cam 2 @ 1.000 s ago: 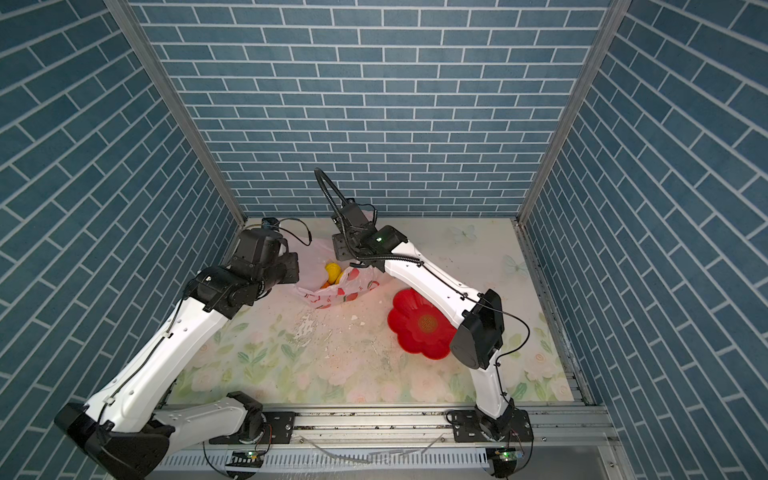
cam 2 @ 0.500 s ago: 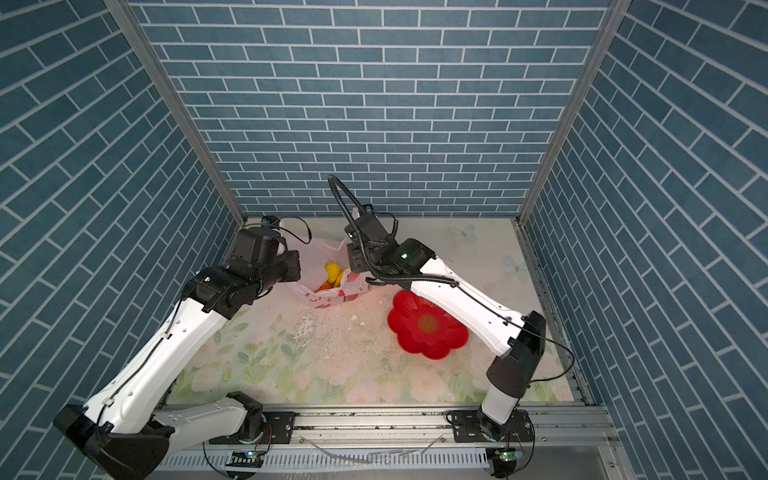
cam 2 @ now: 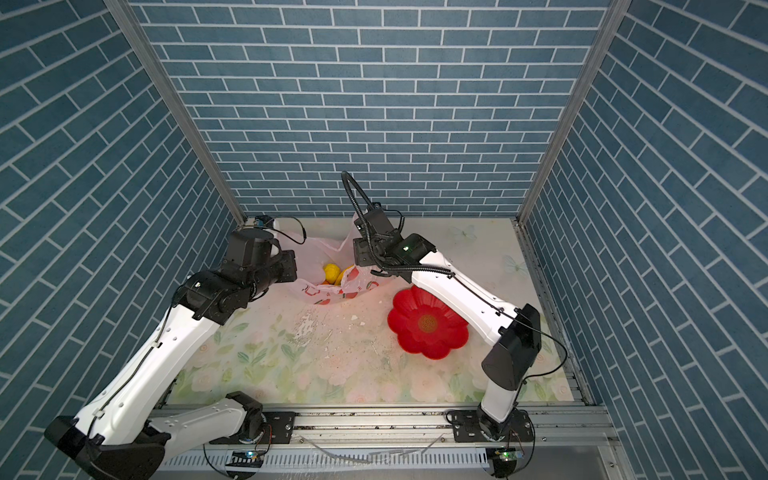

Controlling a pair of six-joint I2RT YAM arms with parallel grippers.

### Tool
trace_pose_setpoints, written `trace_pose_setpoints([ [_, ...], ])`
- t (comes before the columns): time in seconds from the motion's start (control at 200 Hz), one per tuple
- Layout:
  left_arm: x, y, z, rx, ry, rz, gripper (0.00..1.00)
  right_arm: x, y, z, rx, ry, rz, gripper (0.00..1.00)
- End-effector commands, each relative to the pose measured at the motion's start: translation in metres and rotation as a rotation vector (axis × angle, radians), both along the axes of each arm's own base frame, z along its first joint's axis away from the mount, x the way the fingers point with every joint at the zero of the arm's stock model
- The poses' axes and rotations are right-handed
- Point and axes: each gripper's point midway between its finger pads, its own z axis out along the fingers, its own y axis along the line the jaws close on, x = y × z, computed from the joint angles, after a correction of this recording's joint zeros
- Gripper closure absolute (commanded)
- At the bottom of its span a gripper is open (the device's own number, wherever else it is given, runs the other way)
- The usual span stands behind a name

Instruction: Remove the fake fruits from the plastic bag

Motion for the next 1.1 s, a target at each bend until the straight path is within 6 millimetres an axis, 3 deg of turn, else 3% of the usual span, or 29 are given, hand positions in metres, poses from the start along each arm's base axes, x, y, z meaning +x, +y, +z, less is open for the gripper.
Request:
trace_pose_setpoints([
  [0.0, -0.002, 0.003, 0.002, -0.008, -0.007, 0.006, 1.00, 0.016, 0.013, 0.016, 0.105, -0.006, 0.005, 0.31],
  [0.165, 0.002, 0.004, 0.002, -0.001, -0.011, 0.017, 1.00, 0.043, 0.020, 0.005, 0.106, 0.001, -0.009, 0.37],
  [0.305, 0.010, 0.016, 0.008, 0.002, -0.023, 0.053, 1.00, 0.064, 0.025, 0.012, 0.113, -0.036, 0.005, 0.67],
  [0.415, 0.018, 0.035, 0.023, 0.002, -0.050, 0.102, 1.00, 0.063, 0.032, 0.031, 0.106, -0.048, 0.069, 0.92],
  [0.47, 0.021, 0.045, 0.034, -0.003, -0.067, 0.121, 1.00, 0.060, 0.032, 0.041, 0.096, -0.053, 0.087, 1.00],
  [0.63, 0.018, 0.070, 0.071, 0.024, -0.109, 0.154, 1.00, 0.045, 0.029, 0.068, 0.091, -0.061, 0.143, 1.00],
  [0.755, 0.012, 0.082, 0.086, 0.035, -0.108, 0.159, 1.00, 0.030, 0.026, 0.084, 0.079, -0.061, 0.187, 1.00],
  [0.865, 0.004, 0.086, 0.074, 0.046, -0.057, 0.162, 1.00, 0.015, 0.021, 0.081, 0.044, -0.031, 0.208, 1.00],
  [1.095, -0.034, 0.078, 0.010, -0.066, 0.095, 0.170, 1.00, -0.019, 0.010, 0.021, 0.009, 0.095, 0.244, 1.00],
])
